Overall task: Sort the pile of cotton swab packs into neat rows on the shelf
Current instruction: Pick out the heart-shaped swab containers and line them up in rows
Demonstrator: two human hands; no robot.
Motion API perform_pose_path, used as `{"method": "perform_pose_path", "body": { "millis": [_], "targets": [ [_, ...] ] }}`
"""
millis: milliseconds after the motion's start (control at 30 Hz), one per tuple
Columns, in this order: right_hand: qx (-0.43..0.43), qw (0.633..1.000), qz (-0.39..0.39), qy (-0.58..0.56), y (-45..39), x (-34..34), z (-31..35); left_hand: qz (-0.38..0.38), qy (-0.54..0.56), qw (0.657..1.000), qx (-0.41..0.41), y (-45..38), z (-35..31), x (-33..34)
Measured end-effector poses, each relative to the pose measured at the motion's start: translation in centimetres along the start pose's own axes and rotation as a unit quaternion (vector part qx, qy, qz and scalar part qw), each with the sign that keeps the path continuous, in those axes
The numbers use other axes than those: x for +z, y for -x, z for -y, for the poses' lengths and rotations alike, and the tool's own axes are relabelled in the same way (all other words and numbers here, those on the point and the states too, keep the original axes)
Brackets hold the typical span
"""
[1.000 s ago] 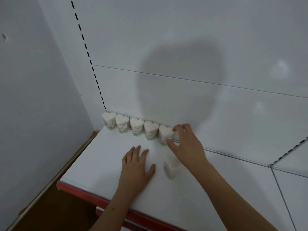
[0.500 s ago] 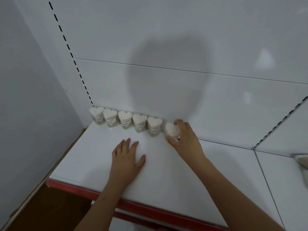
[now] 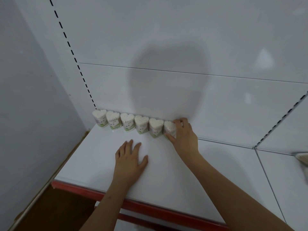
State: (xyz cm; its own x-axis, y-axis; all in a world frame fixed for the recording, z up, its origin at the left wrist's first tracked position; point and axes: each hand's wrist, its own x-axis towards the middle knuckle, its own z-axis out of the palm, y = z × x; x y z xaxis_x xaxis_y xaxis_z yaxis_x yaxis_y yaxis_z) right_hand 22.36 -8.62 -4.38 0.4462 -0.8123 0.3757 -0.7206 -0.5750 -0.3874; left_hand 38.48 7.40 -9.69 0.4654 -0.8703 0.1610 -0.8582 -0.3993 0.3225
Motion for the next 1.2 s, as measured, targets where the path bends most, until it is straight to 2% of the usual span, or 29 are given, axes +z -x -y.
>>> {"method": "perform_pose_path", "body": {
  "millis": [100,200,300,433,567,733,967,1067,1200],
  "targets": [
    [0.005,0.999,-0.035,-0.032,1.0,-1.9,-0.1,0.009,0.018,1.0,-0.009,0.3,-0.5,-0.6],
    [0.025,0.994,-0.084,-0.067,2.6,-5.3,-1.0,0.007,0.083,0.997,0.002,0.7,-3.7,-1.1],
    [0.074,0.986,-0.114,-0.1,4.8,-9.4,-2.4,0.045,0.166,0.98,0.095,1.4,-10.1,-0.5],
    [0.151,0.974,-0.141,-0.094,8.6,-14.7,-5.6,0.129,0.235,0.937,0.222,3.1,-19.1,2.6],
    [0.231,0.954,-0.178,-0.068,13.6,-19.8,-10.8,0.205,0.27,0.892,0.301,6.4,-26.7,5.8],
    [0.324,0.924,-0.202,0.007,20.5,-24.3,-18.7,0.229,0.278,0.852,0.38,10.0,-35.1,7.9],
    [0.416,0.892,-0.176,0.026,26.7,-28.5,-31.5,0.206,0.254,0.855,0.402,11.9,-46.3,11.0],
    [0.408,0.89,-0.202,0.023,27.7,-30.0,-36.5,0.177,0.236,0.859,0.419,12.7,-50.4,12.0],
    [0.404,0.897,-0.179,-0.018,27.2,-31.1,-41.7,0.175,0.182,0.866,0.431,12.8,-54.1,14.4]
  ]
}}
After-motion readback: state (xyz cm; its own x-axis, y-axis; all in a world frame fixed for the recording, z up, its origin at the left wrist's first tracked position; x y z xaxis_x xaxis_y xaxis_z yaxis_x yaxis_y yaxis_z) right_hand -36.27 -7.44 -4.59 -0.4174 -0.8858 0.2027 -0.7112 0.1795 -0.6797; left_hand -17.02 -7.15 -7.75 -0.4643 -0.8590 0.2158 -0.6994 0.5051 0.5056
